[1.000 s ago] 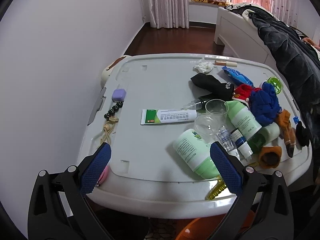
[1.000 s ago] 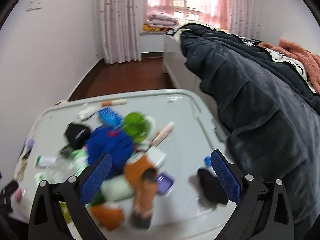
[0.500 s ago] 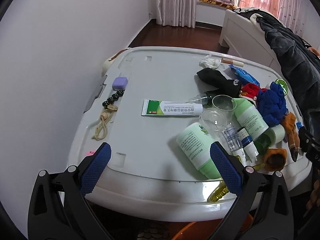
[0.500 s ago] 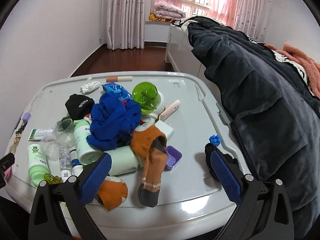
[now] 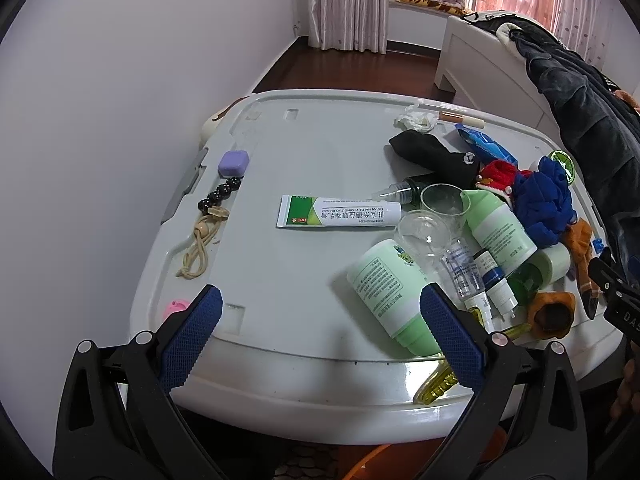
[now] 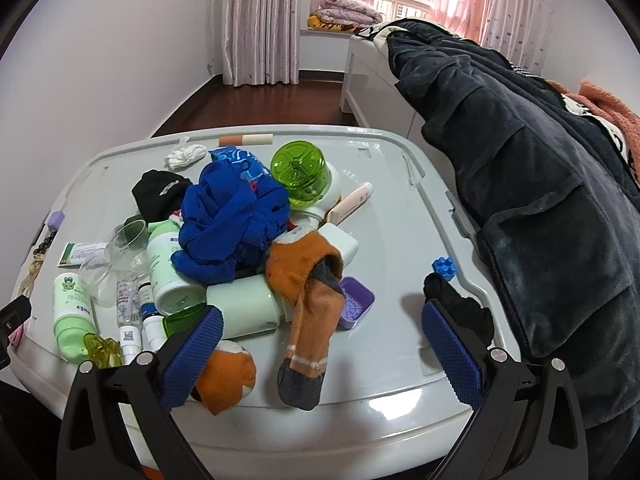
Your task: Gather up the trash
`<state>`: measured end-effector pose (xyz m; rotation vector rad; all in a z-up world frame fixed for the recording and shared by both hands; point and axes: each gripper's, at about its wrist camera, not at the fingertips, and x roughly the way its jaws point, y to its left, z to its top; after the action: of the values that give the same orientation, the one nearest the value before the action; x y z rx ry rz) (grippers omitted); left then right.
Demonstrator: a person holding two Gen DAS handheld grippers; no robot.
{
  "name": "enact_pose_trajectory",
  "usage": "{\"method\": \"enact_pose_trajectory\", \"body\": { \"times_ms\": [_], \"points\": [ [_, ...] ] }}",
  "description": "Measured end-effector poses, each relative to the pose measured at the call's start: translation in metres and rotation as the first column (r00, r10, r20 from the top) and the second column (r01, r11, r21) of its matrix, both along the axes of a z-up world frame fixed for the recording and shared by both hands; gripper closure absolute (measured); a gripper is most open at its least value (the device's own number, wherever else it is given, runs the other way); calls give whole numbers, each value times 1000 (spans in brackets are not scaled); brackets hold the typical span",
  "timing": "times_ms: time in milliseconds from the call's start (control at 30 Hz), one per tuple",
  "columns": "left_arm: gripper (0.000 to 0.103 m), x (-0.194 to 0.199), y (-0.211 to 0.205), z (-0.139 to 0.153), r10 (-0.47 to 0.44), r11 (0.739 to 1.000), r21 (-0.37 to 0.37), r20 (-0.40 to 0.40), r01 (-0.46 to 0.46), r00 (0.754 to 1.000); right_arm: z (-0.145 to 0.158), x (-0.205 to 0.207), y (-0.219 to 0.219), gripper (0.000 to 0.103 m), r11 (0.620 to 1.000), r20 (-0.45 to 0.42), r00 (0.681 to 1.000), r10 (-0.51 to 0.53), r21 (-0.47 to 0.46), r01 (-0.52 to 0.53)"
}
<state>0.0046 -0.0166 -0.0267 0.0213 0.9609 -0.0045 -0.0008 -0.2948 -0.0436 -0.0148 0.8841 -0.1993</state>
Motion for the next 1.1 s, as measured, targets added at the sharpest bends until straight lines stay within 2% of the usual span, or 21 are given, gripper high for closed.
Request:
{"method": "enact_pose_trajectory", "body": {
  "times_ms": [1100],
  "points": [
    [6, -2, -7, 0, -25, 999, 38, 4, 25, 1000, -4, -1, -4, 5, 1000, -25, 1000, 19, 18, -18]
  ]
}}
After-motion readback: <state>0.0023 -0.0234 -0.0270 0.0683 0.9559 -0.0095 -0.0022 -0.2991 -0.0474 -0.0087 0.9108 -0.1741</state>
